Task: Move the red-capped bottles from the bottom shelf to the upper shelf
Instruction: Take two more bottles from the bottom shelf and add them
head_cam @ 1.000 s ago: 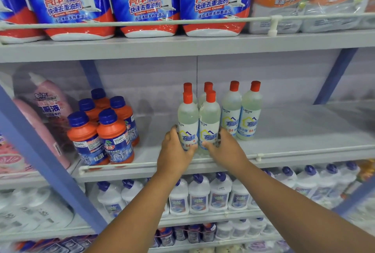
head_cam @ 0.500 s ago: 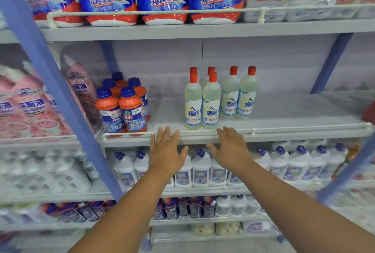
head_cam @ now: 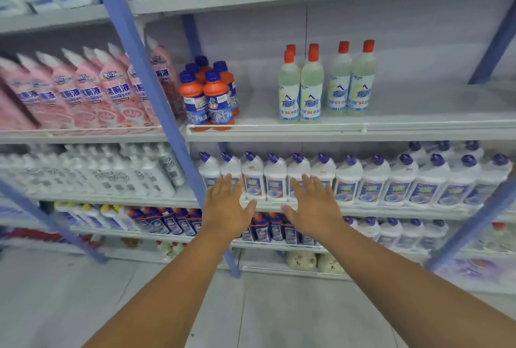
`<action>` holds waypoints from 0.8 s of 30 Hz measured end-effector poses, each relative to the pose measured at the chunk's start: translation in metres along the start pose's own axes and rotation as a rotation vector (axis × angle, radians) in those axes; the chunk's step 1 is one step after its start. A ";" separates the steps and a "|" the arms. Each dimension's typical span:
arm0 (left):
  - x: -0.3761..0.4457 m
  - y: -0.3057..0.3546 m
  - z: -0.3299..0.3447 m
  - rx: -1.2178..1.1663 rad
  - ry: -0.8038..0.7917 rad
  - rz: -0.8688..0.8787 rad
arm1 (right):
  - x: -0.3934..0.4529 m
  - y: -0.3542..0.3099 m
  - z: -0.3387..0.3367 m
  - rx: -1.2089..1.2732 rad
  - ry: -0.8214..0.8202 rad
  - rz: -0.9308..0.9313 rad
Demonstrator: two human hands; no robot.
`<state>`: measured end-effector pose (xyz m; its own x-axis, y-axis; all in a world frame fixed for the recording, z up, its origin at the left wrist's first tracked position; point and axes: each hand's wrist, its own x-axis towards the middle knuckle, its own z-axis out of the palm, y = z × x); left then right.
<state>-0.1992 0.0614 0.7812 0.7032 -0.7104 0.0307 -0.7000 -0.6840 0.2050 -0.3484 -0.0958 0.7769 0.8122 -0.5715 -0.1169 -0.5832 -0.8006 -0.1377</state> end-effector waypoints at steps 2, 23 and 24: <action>-0.008 -0.013 -0.002 -0.007 0.010 -0.017 | -0.002 -0.016 0.002 0.000 -0.007 -0.017; 0.040 -0.381 0.006 0.049 -0.124 -0.028 | 0.112 -0.362 0.130 -0.011 -0.107 -0.033; 0.045 -0.391 0.008 0.046 -0.137 -0.022 | 0.115 -0.371 0.134 -0.007 -0.125 -0.017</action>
<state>0.1055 0.2954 0.6950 0.6970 -0.7089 -0.1083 -0.6918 -0.7044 0.1587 -0.0405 0.1593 0.6830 0.8132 -0.5316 -0.2367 -0.5693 -0.8111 -0.1340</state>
